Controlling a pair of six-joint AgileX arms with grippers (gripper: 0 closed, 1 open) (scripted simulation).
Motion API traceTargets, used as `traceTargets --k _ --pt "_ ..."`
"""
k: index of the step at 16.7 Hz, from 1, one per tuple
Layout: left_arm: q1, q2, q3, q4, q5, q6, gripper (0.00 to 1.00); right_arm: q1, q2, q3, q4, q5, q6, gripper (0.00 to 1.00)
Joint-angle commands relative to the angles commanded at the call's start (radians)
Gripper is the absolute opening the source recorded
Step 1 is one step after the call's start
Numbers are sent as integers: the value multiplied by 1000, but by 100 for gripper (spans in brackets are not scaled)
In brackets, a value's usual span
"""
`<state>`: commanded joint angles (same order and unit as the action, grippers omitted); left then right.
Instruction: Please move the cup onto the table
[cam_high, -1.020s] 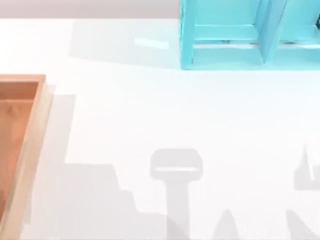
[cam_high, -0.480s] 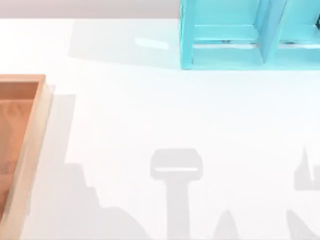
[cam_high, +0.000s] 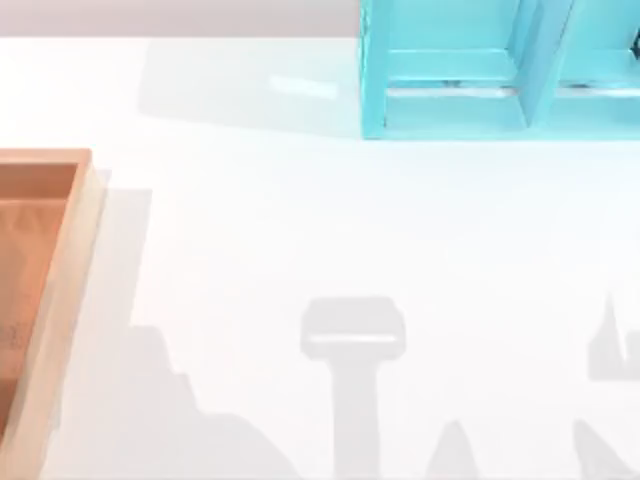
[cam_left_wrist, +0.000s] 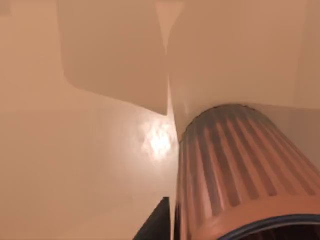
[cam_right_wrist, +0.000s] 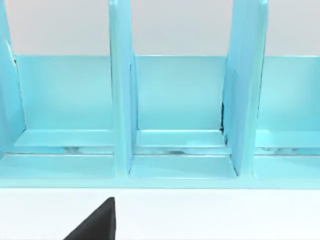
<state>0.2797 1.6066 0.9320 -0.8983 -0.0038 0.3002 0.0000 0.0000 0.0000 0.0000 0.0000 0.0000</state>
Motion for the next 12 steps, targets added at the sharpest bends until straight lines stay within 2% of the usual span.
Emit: traceTargets --k 6,12 --pt "0 0 0 0 0 0 2 0 0 0 0 0 0 100" --pt "0 0 0 0 0 0 0 0 0 0 0 0 0 100"
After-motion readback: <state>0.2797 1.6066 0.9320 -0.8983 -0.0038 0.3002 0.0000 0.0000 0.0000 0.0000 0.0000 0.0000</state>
